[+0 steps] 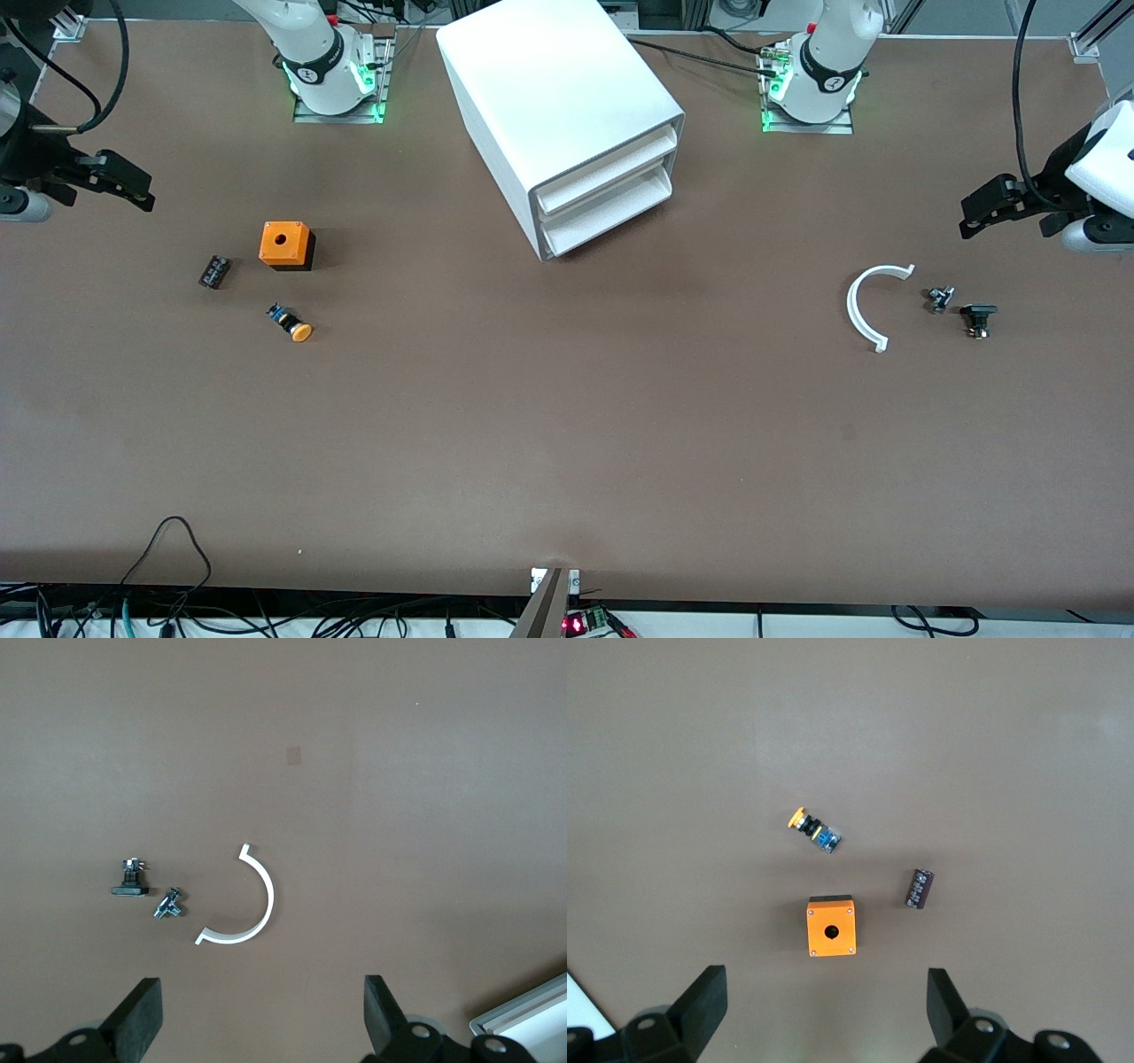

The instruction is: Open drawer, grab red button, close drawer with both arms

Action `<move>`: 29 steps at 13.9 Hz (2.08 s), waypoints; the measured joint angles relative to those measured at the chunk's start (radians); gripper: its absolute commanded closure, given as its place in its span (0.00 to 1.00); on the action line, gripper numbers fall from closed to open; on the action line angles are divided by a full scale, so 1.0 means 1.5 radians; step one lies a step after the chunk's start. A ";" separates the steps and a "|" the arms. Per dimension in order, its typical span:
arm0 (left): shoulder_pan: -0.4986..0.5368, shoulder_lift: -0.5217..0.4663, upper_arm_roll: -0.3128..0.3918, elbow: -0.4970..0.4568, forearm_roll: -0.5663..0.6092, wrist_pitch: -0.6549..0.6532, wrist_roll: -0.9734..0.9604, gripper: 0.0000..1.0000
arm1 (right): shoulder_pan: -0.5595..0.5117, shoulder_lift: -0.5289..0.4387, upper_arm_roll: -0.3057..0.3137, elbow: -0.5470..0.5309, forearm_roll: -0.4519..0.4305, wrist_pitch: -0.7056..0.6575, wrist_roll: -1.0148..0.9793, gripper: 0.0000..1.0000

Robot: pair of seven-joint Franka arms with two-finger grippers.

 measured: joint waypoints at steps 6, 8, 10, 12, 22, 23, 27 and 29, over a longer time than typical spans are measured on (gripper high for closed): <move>0.000 0.000 -0.007 0.008 0.000 0.000 0.000 0.00 | 0.000 -0.013 -0.001 -0.017 0.000 0.007 0.000 0.00; 0.000 0.000 -0.007 0.009 0.000 0.000 0.000 0.00 | 0.000 -0.013 -0.002 -0.018 0.000 0.007 0.000 0.00; 0.000 0.001 -0.007 0.010 0.000 0.000 0.000 0.00 | 0.000 -0.013 -0.003 -0.018 0.000 0.008 0.000 0.00; 0.001 0.003 -0.007 0.010 0.000 0.000 0.000 0.00 | 0.000 -0.013 -0.004 -0.018 0.000 0.010 0.000 0.00; 0.002 0.038 -0.012 0.016 -0.044 0.000 0.000 0.00 | 0.000 -0.014 -0.005 -0.018 0.000 0.011 0.000 0.00; 0.005 0.048 -0.012 0.014 -0.070 0.000 0.000 0.00 | 0.000 -0.014 -0.005 -0.018 0.000 0.011 0.000 0.00; 0.005 0.108 -0.014 -0.026 -0.200 0.002 0.001 0.00 | 0.000 -0.014 -0.005 -0.018 0.000 0.011 0.000 0.00; 0.003 0.144 -0.020 -0.045 -0.252 0.004 0.001 0.00 | 0.000 -0.014 -0.005 -0.017 0.000 0.011 0.000 0.00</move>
